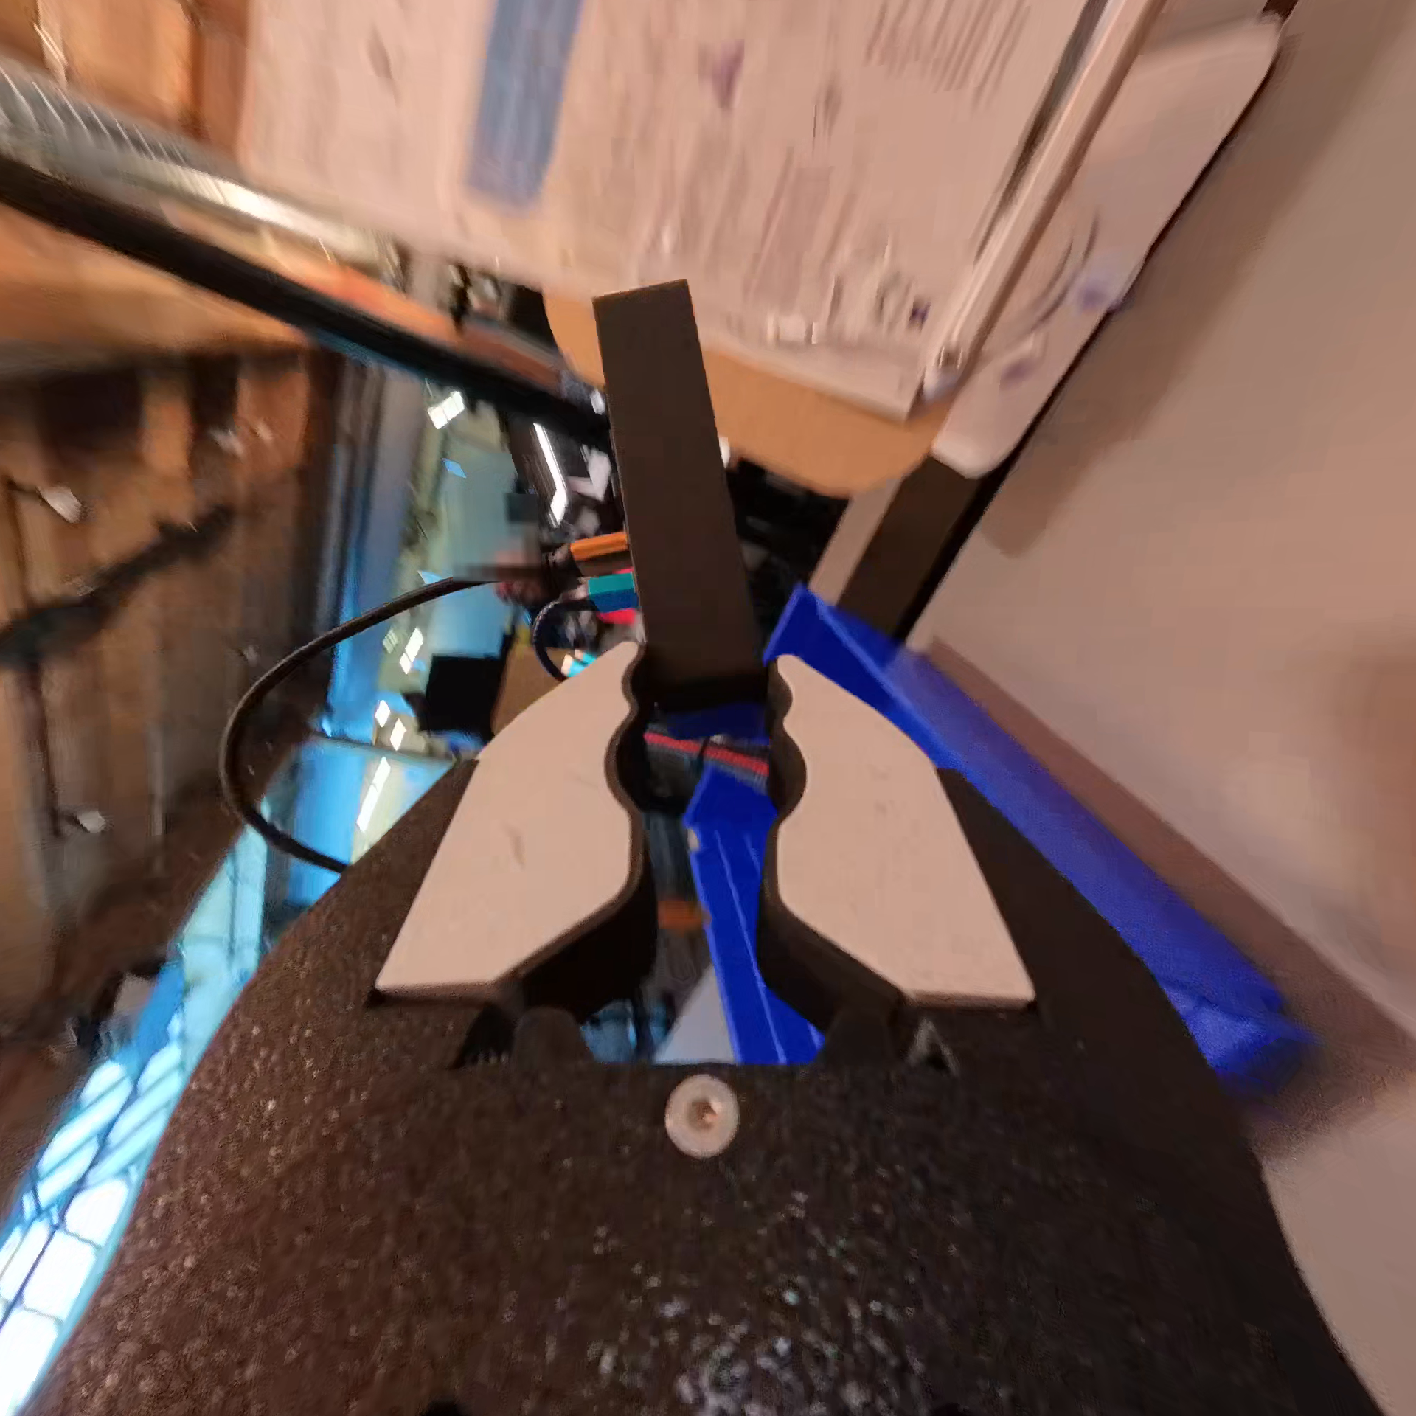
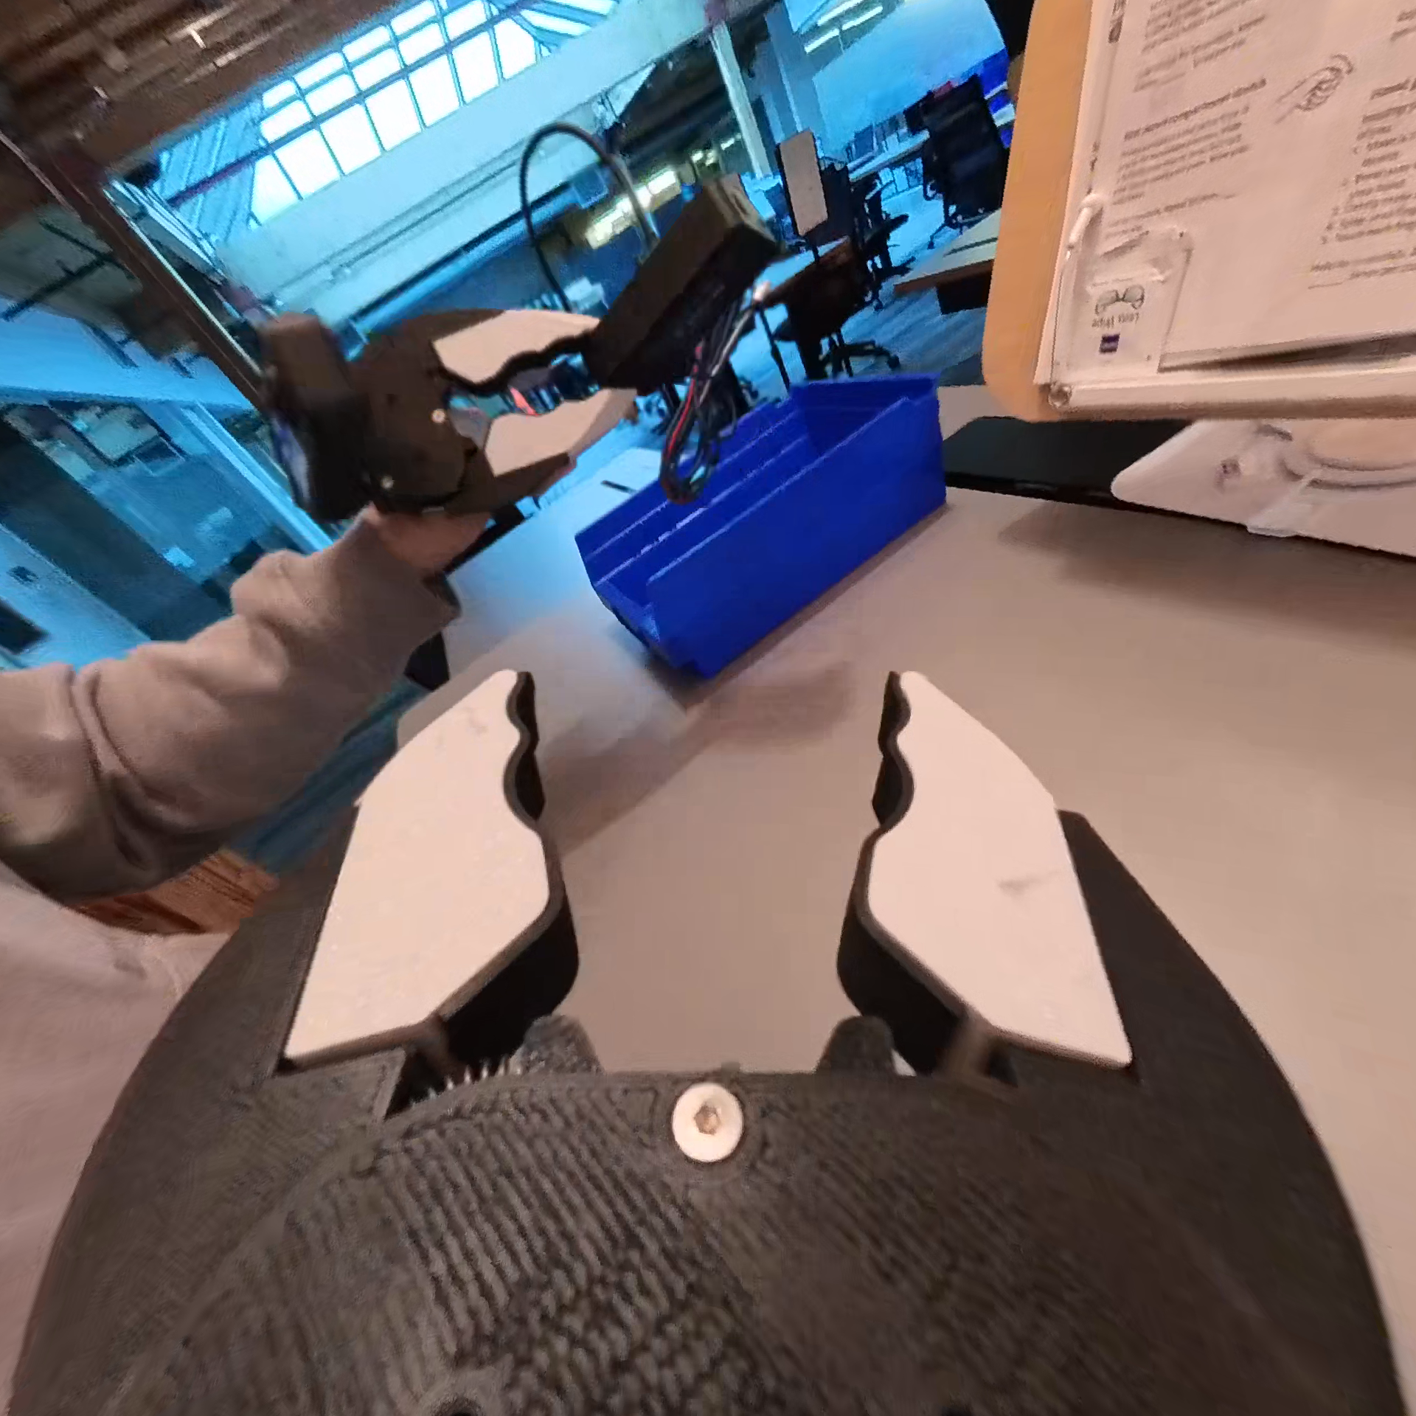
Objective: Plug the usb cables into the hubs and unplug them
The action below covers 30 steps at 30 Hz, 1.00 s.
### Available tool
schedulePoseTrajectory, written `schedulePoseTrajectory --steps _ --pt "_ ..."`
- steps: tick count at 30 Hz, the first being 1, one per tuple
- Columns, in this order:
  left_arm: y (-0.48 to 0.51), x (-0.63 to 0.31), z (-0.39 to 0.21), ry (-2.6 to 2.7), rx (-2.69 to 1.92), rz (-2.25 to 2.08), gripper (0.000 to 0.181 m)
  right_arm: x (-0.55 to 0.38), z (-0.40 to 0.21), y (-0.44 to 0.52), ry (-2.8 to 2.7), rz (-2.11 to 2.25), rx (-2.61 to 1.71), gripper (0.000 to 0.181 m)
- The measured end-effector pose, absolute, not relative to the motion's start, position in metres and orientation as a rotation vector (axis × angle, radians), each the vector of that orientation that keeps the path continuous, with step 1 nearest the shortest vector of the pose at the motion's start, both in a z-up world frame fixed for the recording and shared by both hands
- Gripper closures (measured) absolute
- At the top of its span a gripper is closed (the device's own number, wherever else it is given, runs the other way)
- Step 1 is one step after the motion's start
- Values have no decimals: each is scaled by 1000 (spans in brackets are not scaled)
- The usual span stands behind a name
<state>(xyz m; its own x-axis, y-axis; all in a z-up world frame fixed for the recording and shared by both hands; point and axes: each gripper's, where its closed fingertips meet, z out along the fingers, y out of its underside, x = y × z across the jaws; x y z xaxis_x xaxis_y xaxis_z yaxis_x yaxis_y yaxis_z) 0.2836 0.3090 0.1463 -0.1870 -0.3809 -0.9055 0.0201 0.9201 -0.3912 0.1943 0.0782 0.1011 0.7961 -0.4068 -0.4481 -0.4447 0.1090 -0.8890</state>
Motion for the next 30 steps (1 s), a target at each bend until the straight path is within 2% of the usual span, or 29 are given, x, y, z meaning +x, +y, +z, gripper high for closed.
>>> schedulePoseTrajectory --steps 1,5,9,11,13,14,19,25,30 --pt "291 273 156 1710 -217 -403 155 199 108 86 707 50 -1467 92" --pt "222 230 169 1663 9 -524 155 205 137 117 617 177 -1335 91" --pt "171 198 156 1696 167 -634 155 207 152 125 527 172 -1297 87" --pt "154 185 147 1715 261 -673 155 198 159 120 439 174 -1292 92" --pt "143 174 140 1726 347 -697 155 181 159 115 340 219 -1325 101" --pt "139 170 138 1724 375 -707 155 175 156 113 307 240 -1349 112" --pt "129 160 132 1699 458 -740 155 157 136 103 222 241 -1484 112" --pt "126 164 134 1704 349 -867 154 160 146 97 224 194 -1419 111" --pt "135 183 127 1738 -10 -1034 126 182 151 93 391 151 -1329 110"
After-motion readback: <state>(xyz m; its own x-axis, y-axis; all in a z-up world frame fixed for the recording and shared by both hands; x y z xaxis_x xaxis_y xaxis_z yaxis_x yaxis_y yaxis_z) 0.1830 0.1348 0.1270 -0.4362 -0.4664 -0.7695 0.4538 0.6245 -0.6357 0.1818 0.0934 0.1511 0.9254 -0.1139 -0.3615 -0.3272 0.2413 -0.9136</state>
